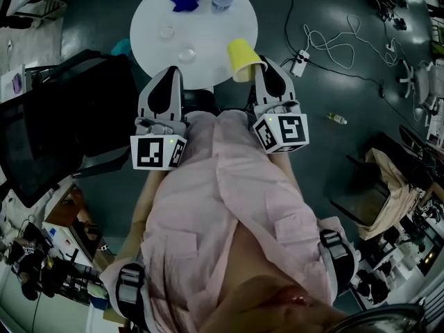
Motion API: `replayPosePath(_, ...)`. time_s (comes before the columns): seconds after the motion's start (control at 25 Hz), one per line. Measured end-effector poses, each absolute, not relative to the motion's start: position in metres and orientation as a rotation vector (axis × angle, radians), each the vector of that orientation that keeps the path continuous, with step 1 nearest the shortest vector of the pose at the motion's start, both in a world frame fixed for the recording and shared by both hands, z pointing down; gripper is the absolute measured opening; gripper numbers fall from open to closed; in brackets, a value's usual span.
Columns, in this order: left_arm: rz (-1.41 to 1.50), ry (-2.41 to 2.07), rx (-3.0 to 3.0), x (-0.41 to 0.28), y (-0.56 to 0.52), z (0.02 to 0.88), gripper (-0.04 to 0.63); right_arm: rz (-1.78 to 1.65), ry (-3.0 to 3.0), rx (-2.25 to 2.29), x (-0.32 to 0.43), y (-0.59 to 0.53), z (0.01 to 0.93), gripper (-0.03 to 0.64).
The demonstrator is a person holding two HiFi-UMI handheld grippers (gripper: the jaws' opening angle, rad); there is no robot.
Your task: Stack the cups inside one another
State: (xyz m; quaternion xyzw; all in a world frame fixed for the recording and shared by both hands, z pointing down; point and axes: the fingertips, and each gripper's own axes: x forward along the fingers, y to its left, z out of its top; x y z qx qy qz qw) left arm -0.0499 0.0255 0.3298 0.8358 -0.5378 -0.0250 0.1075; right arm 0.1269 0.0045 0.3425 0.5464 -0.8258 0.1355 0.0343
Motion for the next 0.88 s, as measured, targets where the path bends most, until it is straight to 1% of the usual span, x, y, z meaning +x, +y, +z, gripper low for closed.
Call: replayPosePath(0.88, -0.046, -1.577, 2.479, -0.037, 0.017, 0.329, 0.016, 0.474, -2.532, 1.705, 0.142, -0.004, 0.348, 0.035)
